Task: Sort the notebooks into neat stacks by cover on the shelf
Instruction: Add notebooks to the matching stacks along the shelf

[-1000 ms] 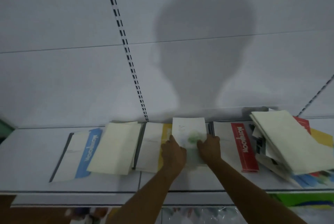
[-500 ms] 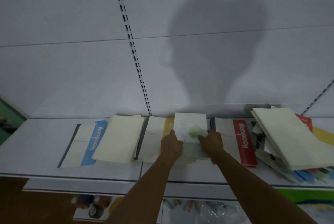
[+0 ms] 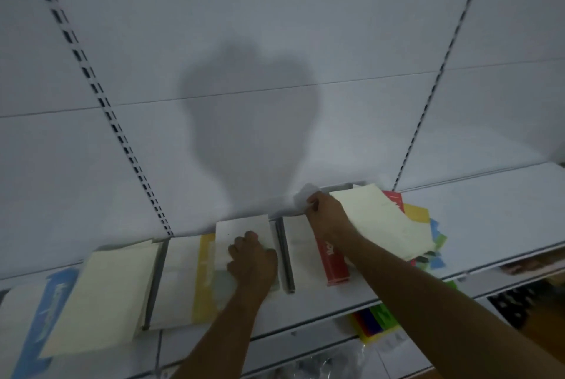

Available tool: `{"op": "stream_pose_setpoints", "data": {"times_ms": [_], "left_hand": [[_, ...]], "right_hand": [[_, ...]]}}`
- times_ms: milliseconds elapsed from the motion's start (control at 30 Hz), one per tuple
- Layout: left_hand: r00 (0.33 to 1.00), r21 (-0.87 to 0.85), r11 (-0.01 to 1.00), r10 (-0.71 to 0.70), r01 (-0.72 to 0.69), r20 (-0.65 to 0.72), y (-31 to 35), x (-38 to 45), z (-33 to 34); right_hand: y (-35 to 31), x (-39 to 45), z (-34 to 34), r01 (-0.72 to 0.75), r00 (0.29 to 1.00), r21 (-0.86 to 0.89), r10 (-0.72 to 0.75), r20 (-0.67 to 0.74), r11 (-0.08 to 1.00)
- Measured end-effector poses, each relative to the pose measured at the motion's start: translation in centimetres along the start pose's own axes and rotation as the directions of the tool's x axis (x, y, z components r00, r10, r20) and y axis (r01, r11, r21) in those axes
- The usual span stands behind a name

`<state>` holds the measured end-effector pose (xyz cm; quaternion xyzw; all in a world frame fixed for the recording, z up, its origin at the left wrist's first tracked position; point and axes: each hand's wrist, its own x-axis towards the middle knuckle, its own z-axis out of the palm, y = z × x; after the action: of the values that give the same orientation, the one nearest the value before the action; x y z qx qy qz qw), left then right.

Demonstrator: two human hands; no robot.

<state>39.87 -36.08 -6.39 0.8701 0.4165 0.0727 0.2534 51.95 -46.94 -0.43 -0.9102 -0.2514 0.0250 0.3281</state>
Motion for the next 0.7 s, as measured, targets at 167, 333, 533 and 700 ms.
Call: {"op": "stream_pose_setpoints", "data": {"times_ms": [167,333,533,700], "left_hand": [[0.975,-0.361,0.923,0.187,-0.131,0.124,8.6,-1.7,1.9],[0.972,-0.428,0.901,0.156,-0.068,0.174,15.0,-3.3,4.3],[0.986,-0.322,0.947,0.055,-0.001,0.159,17.3,-3.9,6.5],[0.994,-0.306,0.952,0.022,0.011,0.104,18.5,-4.5,6.5]], "right_hand": [[5.0,1.5,-4.4,-0.170,0.981,0.033,0.172,-0.084,0.985],[11.5,3.5,-8.2,-0.268,0.955,0.030,0.269,-0.121,0.963],[17.4,3.7,-7.9,-0.335,0.933,-0.179,0.352,0.079,0.925],[17.6,3.9,-7.9,-0.333,0.938,-0.105,0.340,0.066,0.937]]}}
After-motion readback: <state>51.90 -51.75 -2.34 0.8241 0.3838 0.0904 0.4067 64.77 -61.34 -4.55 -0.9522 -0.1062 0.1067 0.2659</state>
